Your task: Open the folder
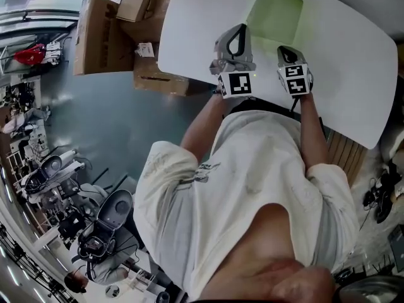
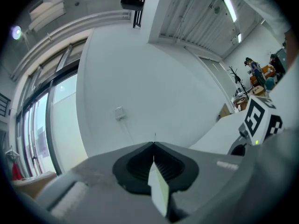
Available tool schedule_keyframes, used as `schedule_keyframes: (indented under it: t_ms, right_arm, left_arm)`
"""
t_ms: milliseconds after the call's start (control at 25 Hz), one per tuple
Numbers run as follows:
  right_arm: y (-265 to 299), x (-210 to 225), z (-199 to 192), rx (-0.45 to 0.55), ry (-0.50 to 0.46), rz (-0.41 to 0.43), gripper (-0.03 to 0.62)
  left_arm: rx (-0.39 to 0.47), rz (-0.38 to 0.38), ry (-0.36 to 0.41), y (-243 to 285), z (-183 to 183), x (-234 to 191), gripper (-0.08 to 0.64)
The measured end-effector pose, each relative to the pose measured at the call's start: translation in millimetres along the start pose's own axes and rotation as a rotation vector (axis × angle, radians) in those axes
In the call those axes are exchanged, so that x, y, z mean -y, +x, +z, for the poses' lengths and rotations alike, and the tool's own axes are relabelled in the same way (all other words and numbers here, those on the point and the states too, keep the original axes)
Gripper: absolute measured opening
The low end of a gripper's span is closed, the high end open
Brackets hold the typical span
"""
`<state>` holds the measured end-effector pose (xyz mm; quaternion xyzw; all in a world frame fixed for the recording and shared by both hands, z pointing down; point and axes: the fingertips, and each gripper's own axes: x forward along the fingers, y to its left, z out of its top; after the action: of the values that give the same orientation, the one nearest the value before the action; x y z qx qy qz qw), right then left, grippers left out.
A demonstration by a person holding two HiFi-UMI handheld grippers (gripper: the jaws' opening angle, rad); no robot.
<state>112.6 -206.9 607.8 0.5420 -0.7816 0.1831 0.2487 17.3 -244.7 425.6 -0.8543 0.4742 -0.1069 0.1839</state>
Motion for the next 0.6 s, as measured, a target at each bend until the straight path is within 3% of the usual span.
schedule_keyframes:
  t_ms: [440, 600]
  right_arm:
    - [27.3, -31.8, 14.5, -0.011, -0.032, 0.033, 0.002]
    - [34.9, -40.0, 19.2, -0.012, -0.041, 0.036, 0.002]
  left_arm:
    - [-0.042, 0.093, -0.07, -6.4, -20.2, -50.0, 0.005]
    - [-0.057, 0.098, -0.044, -9.7, -28.4, -64.5, 0.005]
